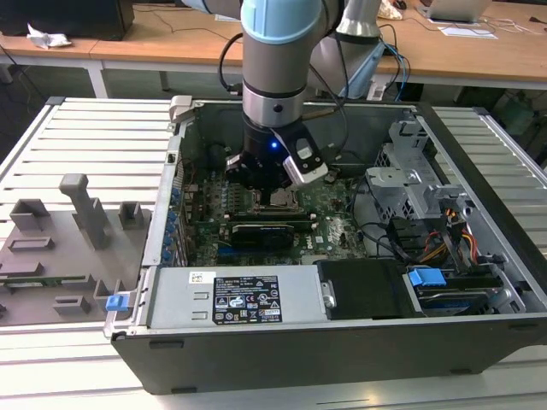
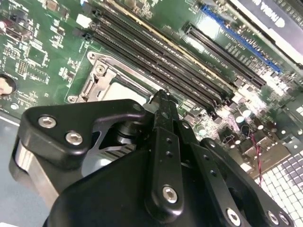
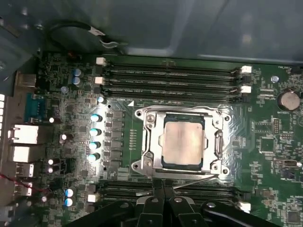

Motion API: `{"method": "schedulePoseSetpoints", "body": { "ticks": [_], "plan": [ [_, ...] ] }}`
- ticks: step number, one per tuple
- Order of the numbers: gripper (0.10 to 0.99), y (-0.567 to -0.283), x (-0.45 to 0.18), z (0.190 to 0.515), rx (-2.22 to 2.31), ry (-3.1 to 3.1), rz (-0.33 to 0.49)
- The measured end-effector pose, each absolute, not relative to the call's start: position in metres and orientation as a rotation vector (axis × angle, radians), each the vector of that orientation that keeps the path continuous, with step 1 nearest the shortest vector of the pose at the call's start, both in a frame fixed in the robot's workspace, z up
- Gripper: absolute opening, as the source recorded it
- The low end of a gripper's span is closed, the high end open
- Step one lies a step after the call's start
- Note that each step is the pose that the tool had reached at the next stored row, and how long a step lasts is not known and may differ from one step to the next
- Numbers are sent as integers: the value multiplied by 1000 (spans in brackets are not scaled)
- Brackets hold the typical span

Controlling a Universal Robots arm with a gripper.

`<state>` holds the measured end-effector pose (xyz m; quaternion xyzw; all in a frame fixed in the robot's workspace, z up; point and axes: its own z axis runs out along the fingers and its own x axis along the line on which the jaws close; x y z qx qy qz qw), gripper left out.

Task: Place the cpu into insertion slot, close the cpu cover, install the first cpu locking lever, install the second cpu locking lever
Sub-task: 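Install the second cpu locking lever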

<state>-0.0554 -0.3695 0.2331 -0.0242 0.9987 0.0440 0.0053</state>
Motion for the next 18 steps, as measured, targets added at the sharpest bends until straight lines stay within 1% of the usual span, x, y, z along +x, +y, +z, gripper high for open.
{"method": "schedulePoseSetpoints", "body": {
  "ticks": [3,7,14,18],
  "plan": [
    [106,-370,-56,230,-75,3125,167],
    [106,-374,-58,226,-75,3124,180],
    [106,-384,-68,224,-75,3119,238],
    [106,-385,-70,218,-76,3118,255]
  ]
}}
